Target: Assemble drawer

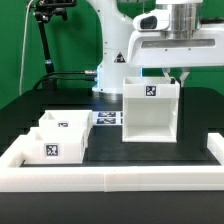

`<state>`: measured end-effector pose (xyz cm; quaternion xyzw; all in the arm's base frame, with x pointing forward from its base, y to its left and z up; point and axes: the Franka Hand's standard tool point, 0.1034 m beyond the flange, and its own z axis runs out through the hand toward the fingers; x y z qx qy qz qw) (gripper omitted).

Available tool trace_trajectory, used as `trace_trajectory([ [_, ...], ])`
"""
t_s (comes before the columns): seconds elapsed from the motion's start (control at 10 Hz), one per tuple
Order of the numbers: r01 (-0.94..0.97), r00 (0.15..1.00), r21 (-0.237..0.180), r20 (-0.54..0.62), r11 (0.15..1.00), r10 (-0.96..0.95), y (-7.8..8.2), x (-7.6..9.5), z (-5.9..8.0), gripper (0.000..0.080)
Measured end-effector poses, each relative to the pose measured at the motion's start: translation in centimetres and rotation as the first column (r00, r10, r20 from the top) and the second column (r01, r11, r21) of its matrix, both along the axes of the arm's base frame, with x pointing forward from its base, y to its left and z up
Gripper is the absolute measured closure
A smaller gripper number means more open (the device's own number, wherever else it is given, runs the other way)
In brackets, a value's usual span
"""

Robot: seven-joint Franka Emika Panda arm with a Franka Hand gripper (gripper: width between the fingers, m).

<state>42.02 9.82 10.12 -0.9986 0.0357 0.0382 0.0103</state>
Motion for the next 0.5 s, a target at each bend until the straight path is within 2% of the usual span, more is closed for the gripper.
trace_trajectory([
  [0.2,0.0,1.0,0.0,0.0,1.0,0.0,0.0,0.0,0.0,0.0762],
  [0.3,-0.03,1.0,0.006,0.008,1.0,0.03,-0.1,0.9,0.0,0.0762],
  [0.5,-0.048,0.998,0.021,0.039,0.999,0.047,0.1,4.5,0.1,0.0762],
])
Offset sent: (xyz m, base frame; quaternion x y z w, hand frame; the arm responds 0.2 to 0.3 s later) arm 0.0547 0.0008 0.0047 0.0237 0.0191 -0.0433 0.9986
